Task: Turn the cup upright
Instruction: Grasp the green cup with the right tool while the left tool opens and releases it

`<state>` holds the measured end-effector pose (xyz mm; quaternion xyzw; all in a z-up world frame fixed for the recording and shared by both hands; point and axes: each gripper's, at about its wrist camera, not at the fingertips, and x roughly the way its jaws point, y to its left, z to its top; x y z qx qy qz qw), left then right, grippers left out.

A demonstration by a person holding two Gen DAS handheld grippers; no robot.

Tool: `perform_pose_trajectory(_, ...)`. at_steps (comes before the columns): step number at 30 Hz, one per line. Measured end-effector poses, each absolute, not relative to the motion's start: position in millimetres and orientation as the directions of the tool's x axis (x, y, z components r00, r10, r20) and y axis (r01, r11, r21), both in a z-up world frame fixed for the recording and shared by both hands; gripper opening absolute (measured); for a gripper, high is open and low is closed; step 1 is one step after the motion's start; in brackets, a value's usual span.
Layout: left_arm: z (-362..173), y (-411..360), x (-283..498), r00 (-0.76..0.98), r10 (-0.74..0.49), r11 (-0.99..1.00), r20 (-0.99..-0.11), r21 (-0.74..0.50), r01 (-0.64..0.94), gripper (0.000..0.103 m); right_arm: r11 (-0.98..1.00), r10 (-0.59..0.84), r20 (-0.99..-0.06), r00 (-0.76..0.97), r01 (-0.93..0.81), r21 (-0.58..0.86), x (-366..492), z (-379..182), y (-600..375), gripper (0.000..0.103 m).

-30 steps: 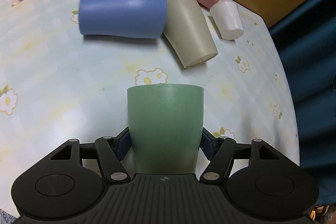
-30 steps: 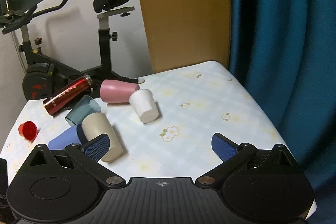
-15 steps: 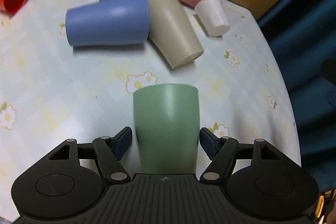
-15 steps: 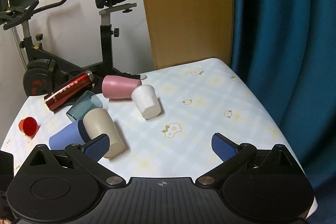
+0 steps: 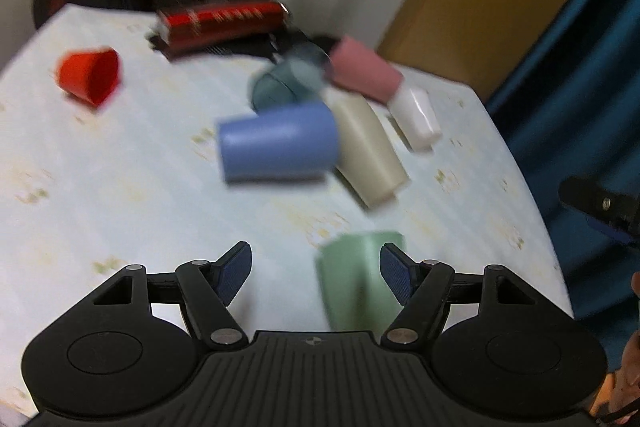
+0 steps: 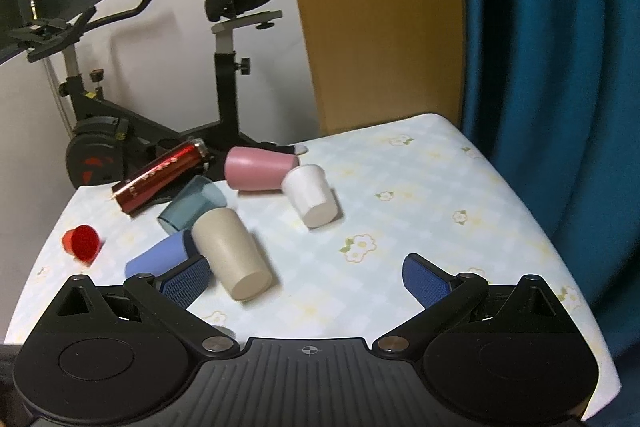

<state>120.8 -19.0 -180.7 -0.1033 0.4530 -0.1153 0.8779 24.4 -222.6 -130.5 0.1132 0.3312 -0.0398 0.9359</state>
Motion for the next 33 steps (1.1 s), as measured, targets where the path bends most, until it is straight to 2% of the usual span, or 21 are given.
perform_pose_trajectory(3,-171,3,119,0.615,-0.233,0.969,-0.754,-0.234,0.08,0.074,0.975,0.02,-0.631,0.776,0.125,0.185,25,-132,-216,0.099)
perform_pose_trajectory(10,-154,53,110,0.732,-0.025,0.997,-0.681,-0.07,-0.032,0.075,0.981,0.084,-0.671,0.736,0.057,0.186,34,-144,-194,0.098)
perform_pose_trajectory(18,-149,106,97,0.736,0.138,0.976,-0.663,-0.034,-0.213,0.076,0.98,0.18,-0.733,0.655,-0.057,0.19,51,-177,-160,0.098)
perform_pose_trajectory(26,-152,129,90,0.715,0.178,0.951,-0.676,-0.069,-0.302,0.076,0.972,0.233,-0.807,0.543,-0.12,0.2,68,-218,-129,0.088)
perform_pose_trajectory(33,-160,123,88,0.706,0.167,0.952,-0.688,-0.075,-0.297,0.076,0.971,0.238,-0.823,0.515,-0.099,0.219,78,-232,-121,0.088)
